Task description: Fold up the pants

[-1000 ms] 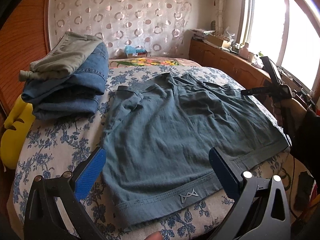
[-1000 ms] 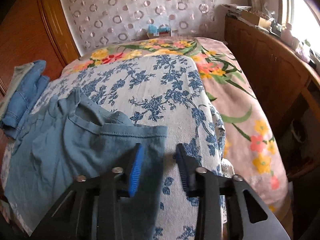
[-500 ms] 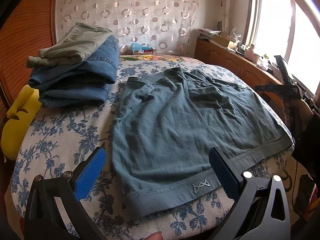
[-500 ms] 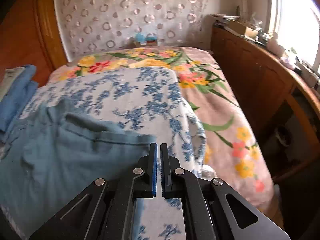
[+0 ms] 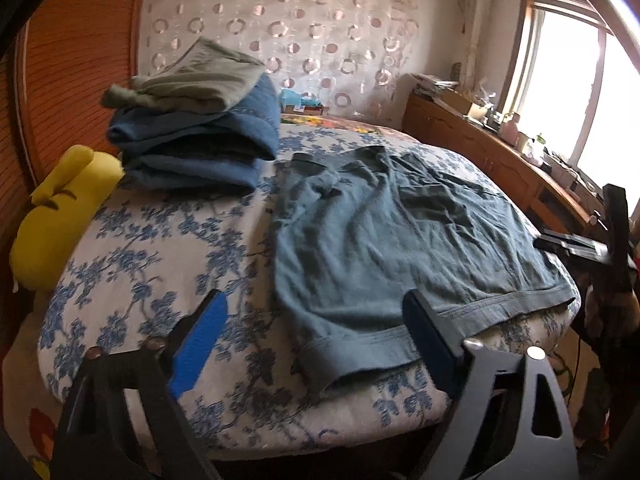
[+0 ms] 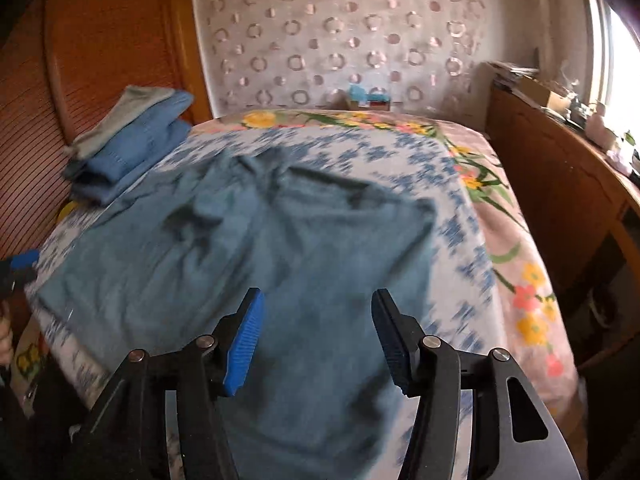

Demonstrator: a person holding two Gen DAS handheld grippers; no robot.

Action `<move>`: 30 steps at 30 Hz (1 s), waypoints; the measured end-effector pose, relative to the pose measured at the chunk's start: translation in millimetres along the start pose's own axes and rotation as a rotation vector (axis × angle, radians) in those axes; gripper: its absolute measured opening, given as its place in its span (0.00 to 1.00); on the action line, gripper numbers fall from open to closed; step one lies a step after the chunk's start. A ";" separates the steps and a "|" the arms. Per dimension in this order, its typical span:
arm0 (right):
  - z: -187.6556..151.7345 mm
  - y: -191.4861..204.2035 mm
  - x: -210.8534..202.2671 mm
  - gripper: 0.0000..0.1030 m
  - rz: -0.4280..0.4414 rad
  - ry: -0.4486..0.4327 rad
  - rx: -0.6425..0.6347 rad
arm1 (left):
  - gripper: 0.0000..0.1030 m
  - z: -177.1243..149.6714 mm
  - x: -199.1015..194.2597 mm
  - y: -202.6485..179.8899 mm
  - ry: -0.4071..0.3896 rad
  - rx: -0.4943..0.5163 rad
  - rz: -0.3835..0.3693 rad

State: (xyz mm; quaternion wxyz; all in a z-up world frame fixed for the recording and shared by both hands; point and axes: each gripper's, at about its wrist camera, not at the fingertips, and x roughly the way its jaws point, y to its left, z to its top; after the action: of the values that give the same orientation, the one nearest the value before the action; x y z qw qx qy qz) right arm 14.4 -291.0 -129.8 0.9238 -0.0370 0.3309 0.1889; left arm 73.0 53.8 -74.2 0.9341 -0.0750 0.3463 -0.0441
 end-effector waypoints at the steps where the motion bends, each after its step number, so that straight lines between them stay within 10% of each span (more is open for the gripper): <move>1: -7.0 4.0 -1.4 0.56 0.018 0.004 0.002 | 0.82 -0.8 -1.1 2.5 0.002 -0.003 0.007; 20: -44.6 36.3 1.2 0.67 -0.102 -0.072 -0.034 | 0.54 -21.6 10.1 0.4 0.087 -0.001 -0.015; 30: -48.2 40.6 5.5 0.68 -0.101 -0.110 -0.040 | 0.18 -23.9 18.9 -11.3 0.108 0.039 -0.002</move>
State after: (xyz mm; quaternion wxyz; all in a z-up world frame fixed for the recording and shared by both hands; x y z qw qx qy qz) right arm -25.6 -261.0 -168.4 0.9480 -0.0615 0.2734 0.1505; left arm 71.3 37.5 -102.3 0.9152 -0.0547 0.3952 -0.0560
